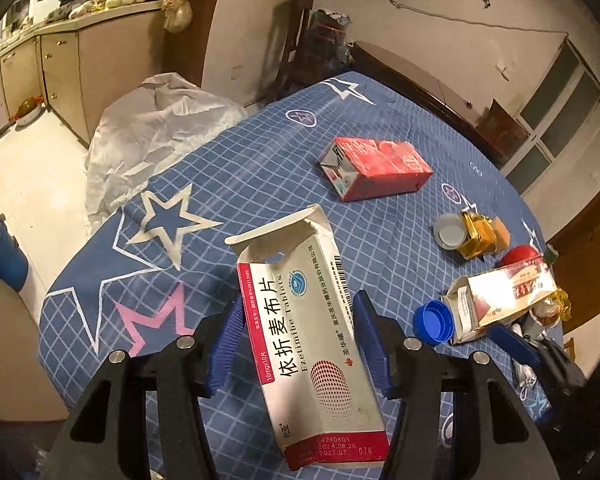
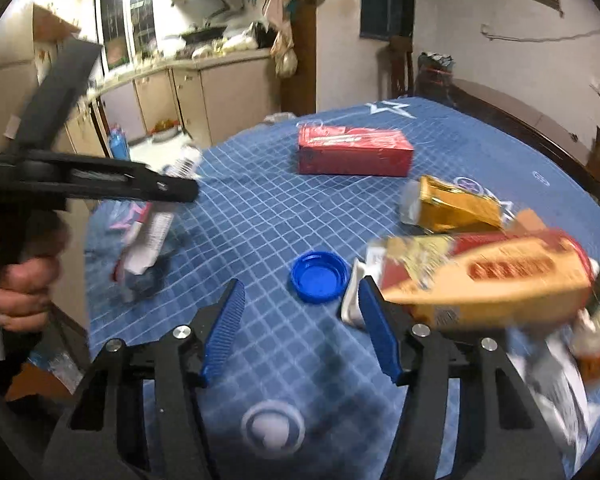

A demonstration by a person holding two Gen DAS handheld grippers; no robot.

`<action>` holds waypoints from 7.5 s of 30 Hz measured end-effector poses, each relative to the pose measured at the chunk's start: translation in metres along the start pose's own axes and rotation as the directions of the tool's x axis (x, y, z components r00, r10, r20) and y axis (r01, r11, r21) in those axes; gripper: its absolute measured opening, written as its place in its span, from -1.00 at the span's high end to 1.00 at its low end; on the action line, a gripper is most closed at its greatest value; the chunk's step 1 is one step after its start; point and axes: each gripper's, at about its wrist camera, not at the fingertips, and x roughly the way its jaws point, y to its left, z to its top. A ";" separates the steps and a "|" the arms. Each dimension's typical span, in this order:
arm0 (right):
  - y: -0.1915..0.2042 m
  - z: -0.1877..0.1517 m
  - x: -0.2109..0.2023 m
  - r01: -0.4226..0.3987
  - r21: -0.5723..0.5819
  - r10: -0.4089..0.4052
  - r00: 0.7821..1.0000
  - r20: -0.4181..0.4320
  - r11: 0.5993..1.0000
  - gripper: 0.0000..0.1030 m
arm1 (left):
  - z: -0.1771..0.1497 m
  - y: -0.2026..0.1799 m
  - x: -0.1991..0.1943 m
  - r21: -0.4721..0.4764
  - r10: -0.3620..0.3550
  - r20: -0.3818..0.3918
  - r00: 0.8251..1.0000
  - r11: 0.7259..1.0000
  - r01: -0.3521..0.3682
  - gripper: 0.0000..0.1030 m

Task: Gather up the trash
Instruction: 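Grasp the white medicine box with the left tool while the right tool grasps the blue bottle cap, then carry both items over the green bin and open both tools to drop them, then return both tools to the table and grasp the gold foil packet with the left tool, then lift the gold foil packet with the left tool while the right tool grasps the cream snack box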

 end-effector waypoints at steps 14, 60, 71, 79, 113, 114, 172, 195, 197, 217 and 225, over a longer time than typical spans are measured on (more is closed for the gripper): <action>-0.004 0.007 0.046 0.041 -0.025 -0.044 0.995 -0.094 0.999 0.21 | 0.005 0.009 0.007 -0.002 -0.038 -0.006 0.999 0.999 0.038 -0.11; -0.149 -0.110 -0.262 0.444 0.522 -0.599 0.782 0.171 0.729 0.26 | -0.067 -0.372 -0.044 0.681 -0.303 0.030 0.953 0.704 0.203 -0.11; -0.182 -0.189 -0.338 0.544 0.656 -0.756 0.652 0.062 0.523 0.25 | -0.147 -0.502 -0.048 0.812 -0.391 -0.042 0.919 0.523 0.260 -0.11; -0.192 -0.239 -0.370 0.592 0.701 -0.815 0.578 -0.026 0.398 0.25 | -0.206 -0.568 -0.043 0.866 -0.417 -0.100 0.903 0.410 0.286 -0.11; -0.225 -0.325 -0.384 0.670 0.718 -0.791 0.537 -0.294 0.188 0.25 | -0.334 -0.663 0.027 0.910 -0.369 -0.309 0.876 0.154 0.386 -0.11; -0.227 -0.324 -0.383 0.670 0.717 -0.787 0.541 -0.298 0.190 0.25 | -0.336 -0.663 0.029 0.910 -0.367 -0.312 0.876 0.150 0.387 -0.12; -0.185 -0.211 -0.309 0.595 0.655 -0.803 0.595 0.032 0.466 -0.25 | -0.118 -0.454 -0.020 0.779 -0.459 -0.087 0.884 0.521 0.348 -0.50; -0.101 -0.126 -0.172 0.292 0.493 -0.379 0.922 0.084 0.820 -0.32 | 0.044 -0.276 0.175 0.789 -0.025 -0.191 0.981 0.591 0.169 -0.48; -0.098 -0.128 -0.170 0.304 0.492 -0.383 0.921 0.067 0.816 -0.32 | 0.038 -0.279 0.194 0.793 0.003 -0.222 0.975 0.582 0.179 -0.15; -0.066 -0.113 -0.136 0.163 0.423 -0.218 0.972 0.086 0.892 -0.32 | -0.071 -0.177 0.053 0.606 -0.181 -0.378 0.908 0.693 0.391 0.04; -0.044 -0.079 -0.104 0.185 0.405 -0.225 0.973 0.053 0.895 -0.32 | -0.045 -0.158 0.059 0.524 -0.232 -0.300 0.925 0.770 0.363 -0.25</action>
